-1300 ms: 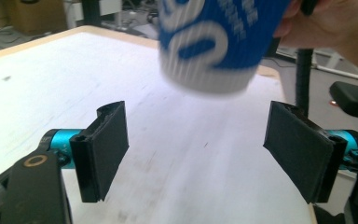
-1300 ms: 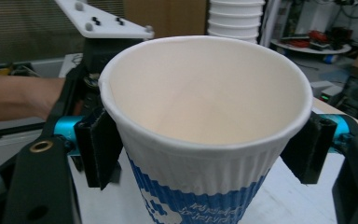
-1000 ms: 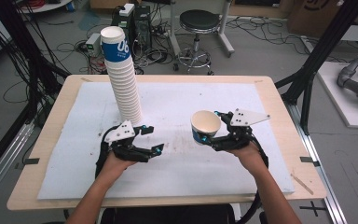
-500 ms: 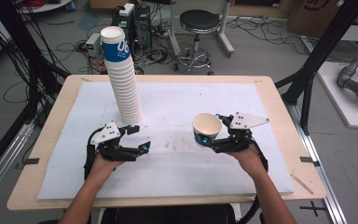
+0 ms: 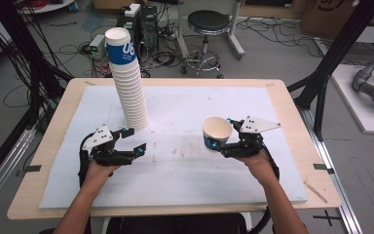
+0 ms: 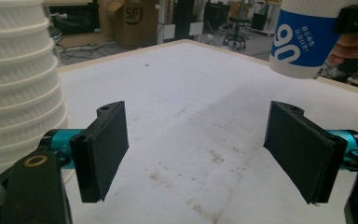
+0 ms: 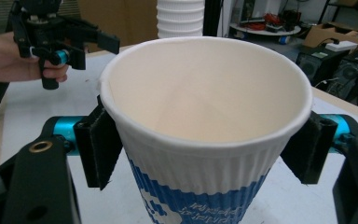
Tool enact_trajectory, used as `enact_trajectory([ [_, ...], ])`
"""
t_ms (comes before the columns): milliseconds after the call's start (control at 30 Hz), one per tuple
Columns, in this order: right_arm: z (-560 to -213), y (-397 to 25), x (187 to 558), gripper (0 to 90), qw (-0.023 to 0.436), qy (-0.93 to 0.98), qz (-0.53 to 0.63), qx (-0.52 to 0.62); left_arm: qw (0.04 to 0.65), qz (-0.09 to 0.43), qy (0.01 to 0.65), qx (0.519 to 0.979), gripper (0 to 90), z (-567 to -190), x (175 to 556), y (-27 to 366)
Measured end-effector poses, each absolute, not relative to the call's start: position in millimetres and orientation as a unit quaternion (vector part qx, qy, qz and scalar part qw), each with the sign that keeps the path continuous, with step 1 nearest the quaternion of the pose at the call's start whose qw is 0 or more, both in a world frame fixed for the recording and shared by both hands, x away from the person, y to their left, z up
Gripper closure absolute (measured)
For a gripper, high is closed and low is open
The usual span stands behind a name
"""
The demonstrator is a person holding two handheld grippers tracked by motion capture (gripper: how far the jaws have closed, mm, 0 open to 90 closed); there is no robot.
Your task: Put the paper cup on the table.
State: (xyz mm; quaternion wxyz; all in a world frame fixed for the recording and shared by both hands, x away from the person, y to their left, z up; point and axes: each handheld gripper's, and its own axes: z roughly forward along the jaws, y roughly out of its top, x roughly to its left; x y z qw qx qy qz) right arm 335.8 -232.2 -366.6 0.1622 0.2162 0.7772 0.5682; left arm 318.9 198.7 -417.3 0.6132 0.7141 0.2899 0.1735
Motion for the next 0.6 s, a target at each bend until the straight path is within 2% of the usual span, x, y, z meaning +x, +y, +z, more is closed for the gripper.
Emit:
enact_trajectory([
  [367, -368.2, -234.9, 361.4, 24.2, 0.179, 0.756, 0.575, 0.256, 0.612, 0.203, 0.315, 0.696, 21.4, -416.8, 312.9, 223.3],
  [600, -375.3, -237.8, 378.8, 24.2, 0.193, 0.754, 0.555, 0.293, 0.614, 0.203, 0.321, 0.692, 21.4, -418.1, 313.9, 227.2],
])
